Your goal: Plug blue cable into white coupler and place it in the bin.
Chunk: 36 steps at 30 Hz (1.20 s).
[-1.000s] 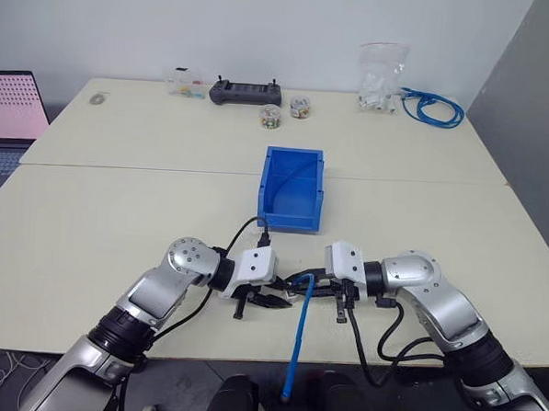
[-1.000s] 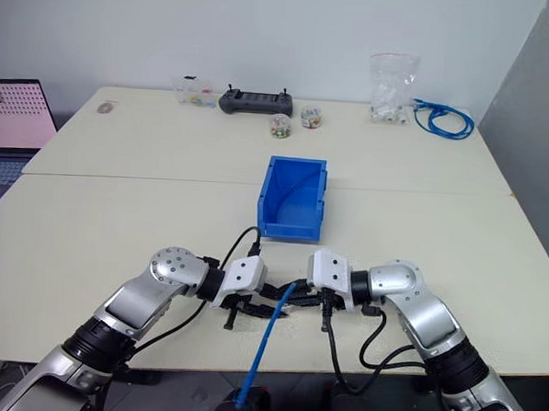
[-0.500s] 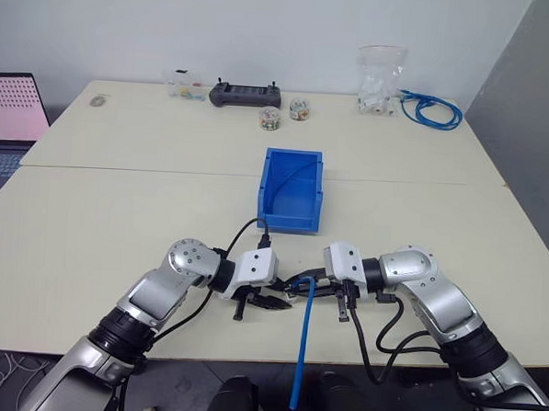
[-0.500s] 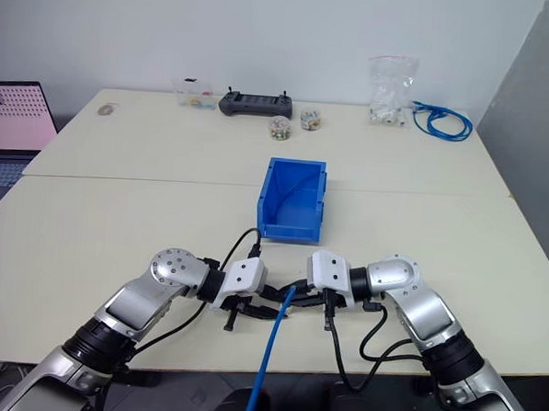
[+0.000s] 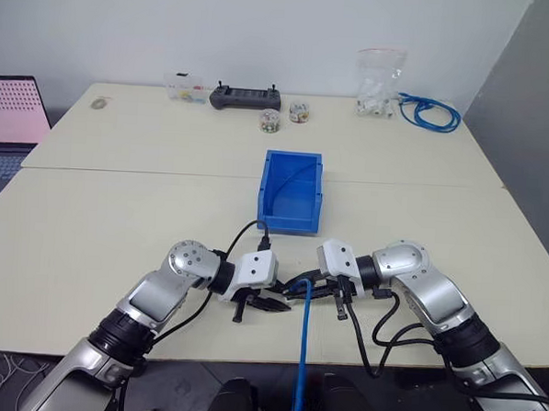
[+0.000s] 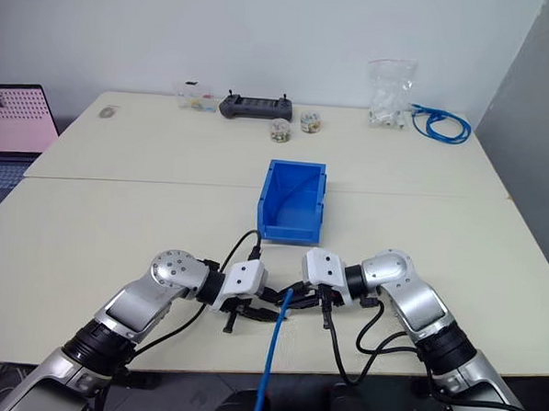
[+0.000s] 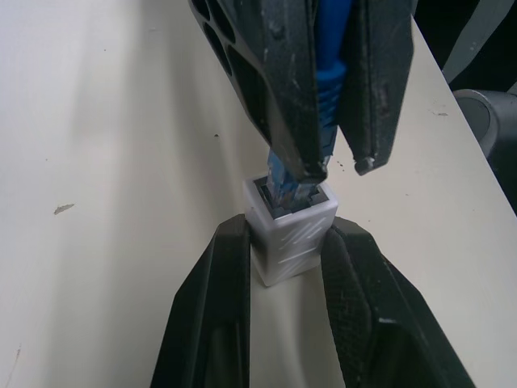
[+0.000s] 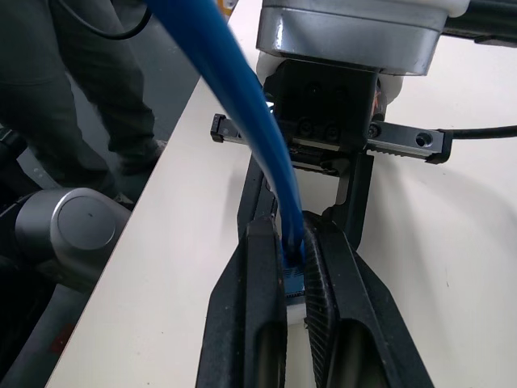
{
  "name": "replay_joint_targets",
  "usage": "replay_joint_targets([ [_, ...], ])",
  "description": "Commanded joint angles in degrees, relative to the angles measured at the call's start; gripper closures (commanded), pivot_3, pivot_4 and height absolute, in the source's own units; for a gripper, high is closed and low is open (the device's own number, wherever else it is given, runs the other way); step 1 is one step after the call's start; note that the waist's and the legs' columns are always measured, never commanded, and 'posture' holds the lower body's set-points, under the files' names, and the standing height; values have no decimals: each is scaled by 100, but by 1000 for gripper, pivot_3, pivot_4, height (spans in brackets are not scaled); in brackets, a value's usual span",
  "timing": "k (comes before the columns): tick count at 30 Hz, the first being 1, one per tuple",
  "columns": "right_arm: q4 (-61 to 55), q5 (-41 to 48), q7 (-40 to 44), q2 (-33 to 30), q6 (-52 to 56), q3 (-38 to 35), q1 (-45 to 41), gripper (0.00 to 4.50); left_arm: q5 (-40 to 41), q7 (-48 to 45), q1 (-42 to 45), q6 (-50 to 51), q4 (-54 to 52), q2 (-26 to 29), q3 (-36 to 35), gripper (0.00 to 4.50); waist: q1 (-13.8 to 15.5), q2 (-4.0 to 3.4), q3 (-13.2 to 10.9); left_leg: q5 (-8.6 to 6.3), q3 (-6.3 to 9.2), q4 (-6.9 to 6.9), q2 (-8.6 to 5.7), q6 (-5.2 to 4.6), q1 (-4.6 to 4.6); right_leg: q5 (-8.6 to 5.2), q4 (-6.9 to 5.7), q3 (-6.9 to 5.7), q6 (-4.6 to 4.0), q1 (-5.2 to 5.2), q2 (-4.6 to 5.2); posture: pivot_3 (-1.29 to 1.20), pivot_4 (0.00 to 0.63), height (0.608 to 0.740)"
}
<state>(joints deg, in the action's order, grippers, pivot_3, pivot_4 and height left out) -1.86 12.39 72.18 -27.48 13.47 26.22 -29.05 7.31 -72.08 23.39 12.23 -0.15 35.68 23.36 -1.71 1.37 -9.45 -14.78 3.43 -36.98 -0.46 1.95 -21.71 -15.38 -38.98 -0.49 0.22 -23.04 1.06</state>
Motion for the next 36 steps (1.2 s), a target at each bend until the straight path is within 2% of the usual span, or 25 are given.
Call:
replay_joint_targets([
  [1,366,-379,349,-11,289,749,219,4464,-93,-28,-56,74,27,-39,117,3592,0,0,17,0,0,0,0,0,1,0,0,0,0,1,0,0,150,740],
  [4,440,-437,385,-24,402,845,217,4464,-96,-35,-53,84,27,-55,112,3592,-2,-1,28,-1,1,2,0,-1,18,-3,2,-2,-5,20,0,0,150,740],
  [8,627,-477,417,3,641,964,205,4464,-115,-48,-27,85,56,-106,108,3592,-3,-4,43,-32,-1,10,2,-48,107,-29,17,-4,-23,112,0,0,150,740],
  [19,689,-281,406,67,1419,898,235,4464,-133,-33,-54,52,52,-122,74,3593,-2,-17,99,-36,6,20,3,-50,133,-33,29,-7,-25,139,0,0,150,740],
  [29,-254,193,-66,-36,1387,-179,245,4464,-110,281,-374,-44,-53,-39,-217,3593,6,-22,82,-40,11,29,3,-44,139,-38,48,-9,-22,153,2,0,150,740],
  [31,-586,382,-277,-49,1582,-488,259,4464,137,341,-553,306,-322,95,-486,2891,-1,-23,58,-40,11,29,3,-44,134,-38,46,-9,-22,146,2,0,150,740],
  [36,-1356,760,-746,-143,2058,-999,414,4465,901,510,-1222,1064,-1376,505,-1372,1871,-9,-24,-3,-39,16,16,5,-43,71,-37,12,-10,-23,75,1,0,150,740],
])
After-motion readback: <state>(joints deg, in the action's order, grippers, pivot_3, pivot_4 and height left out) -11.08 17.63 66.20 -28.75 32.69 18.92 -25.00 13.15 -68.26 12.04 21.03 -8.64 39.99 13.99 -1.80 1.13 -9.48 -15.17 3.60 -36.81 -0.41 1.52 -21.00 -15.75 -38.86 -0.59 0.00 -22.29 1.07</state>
